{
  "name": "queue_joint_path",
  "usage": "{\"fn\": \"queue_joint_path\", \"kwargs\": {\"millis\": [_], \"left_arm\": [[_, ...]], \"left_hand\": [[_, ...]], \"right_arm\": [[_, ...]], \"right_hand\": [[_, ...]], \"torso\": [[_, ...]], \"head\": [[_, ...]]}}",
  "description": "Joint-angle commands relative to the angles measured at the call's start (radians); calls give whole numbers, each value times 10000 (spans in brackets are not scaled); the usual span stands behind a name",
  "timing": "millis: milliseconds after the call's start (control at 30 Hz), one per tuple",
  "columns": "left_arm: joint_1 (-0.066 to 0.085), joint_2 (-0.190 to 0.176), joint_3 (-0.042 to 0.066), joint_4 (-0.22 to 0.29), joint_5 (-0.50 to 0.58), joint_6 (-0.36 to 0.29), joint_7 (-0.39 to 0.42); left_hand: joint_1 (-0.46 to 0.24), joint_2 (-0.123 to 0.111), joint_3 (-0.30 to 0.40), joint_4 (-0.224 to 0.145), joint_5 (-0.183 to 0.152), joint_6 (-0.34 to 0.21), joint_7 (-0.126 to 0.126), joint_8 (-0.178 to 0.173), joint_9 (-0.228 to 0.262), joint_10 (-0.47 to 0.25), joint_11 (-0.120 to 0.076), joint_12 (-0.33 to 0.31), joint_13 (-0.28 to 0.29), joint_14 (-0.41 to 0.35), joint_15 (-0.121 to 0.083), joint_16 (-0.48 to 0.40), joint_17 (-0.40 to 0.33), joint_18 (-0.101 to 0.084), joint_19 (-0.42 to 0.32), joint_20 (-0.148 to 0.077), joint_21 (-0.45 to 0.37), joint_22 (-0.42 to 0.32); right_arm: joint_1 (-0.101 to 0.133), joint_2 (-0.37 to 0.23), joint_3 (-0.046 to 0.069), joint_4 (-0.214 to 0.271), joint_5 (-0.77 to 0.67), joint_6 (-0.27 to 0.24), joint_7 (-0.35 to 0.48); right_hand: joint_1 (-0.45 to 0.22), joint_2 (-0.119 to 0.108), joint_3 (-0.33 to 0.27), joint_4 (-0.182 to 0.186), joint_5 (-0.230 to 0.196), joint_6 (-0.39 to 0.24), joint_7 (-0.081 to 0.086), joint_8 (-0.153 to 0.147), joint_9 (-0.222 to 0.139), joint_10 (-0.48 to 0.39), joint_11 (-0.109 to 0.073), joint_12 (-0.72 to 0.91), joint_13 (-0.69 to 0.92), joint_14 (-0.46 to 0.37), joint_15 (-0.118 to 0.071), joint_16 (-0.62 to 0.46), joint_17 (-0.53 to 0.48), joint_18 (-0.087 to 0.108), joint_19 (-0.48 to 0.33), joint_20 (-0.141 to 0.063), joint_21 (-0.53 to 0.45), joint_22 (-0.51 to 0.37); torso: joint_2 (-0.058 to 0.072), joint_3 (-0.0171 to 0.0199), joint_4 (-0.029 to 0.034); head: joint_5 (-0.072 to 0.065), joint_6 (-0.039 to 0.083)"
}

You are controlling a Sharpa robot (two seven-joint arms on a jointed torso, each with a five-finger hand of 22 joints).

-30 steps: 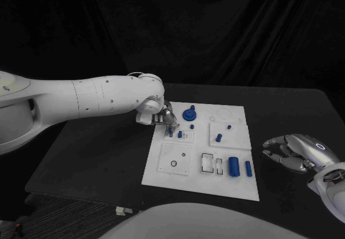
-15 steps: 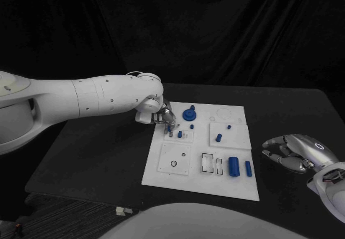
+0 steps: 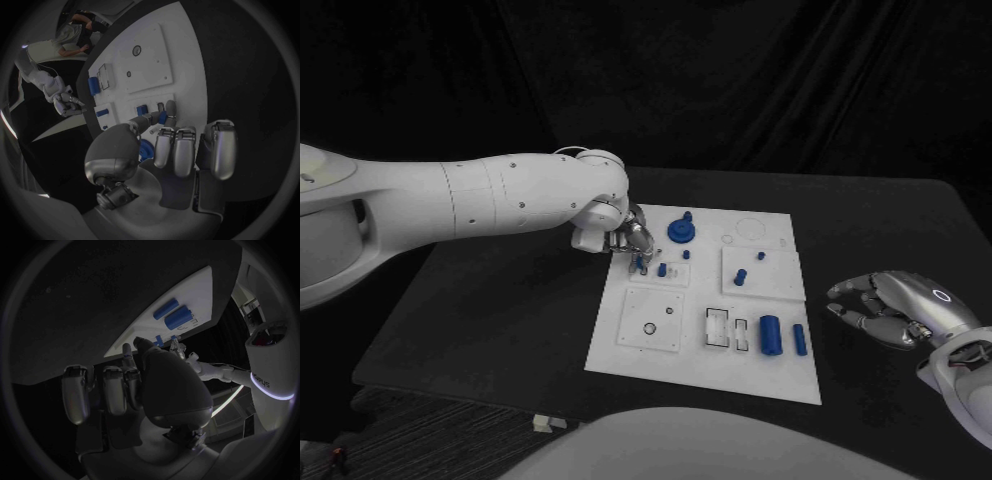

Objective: Assemble the parts on the task board

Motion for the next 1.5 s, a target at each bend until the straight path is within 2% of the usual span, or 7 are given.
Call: {"fn": "queue_joint_path", "kwargs": {"millis": [33, 433, 667, 1500], "left_arm": [[-16, -31, 5, 142, -6, -88, 17], [-17, -149, 3, 580, -6, -487, -3], [-18, -116, 2, 618, -6, -630, -3], [-23, -157, 0, 595, -6, -267, -54]], "left_hand": [[26, 148, 424, -282, 35, 7, -40, -56, 14, 555, 1, -60, 2258, 1057, -18, -50, 2635, 176, 372, -38, -66, 2218], [-90, 173, 414, -195, -60, 2, -32, -77, 19, 538, 12, -85, 2242, 1057, -8, -50, 2635, 181, 362, -31, -89, 2211], [-109, 183, 409, -175, -68, 17, -34, -72, 23, 524, 12, -104, 2230, 1057, -6, -50, 2635, 186, 350, -30, -113, 2204], [-121, 227, 434, -155, -58, -26, -31, -105, 18, 485, 14, -154, 2200, 1057, -3, -50, 2635, 205, 309, -26, -196, 2178]], "right_arm": [[-31, -1, 4, 13, -30, 72, -195], [-32, -42, 4, 46, -30, 71, -216], [-32, -41, 4, 46, -30, 66, -213], [-33, -15, 4, 21, -30, 98, -230]], "right_hand": [[118, 1, 78, -7, 63, 80, 2, -14, -16, 1040, 22, 25, 2634, 1058, -47, 26, 2635, 66, 654, -57, -33, 2441], [118, 1, 88, -13, 66, 80, 3, -15, -16, 1040, 23, 25, 2634, 1058, -46, 26, 2635, 69, 646, -56, -43, 2437], [118, 0, 94, -18, 69, 78, 4, -17, -17, 1040, 23, 25, 2634, 1058, -46, 26, 2635, 74, 632, -55, -60, 2430], [113, -5, 101, -22, 71, 77, 6, -19, -18, 1040, 23, 25, 2634, 1058, -46, 26, 2635, 79, 621, -55, -74, 2424]], "torso": [[-3, 2, -2], [-2, 2, -14], [-7, -4, -13], [6, -12, -9]], "head": [[5, 1], [16, 1], [13, 1], [52, 1]]}}
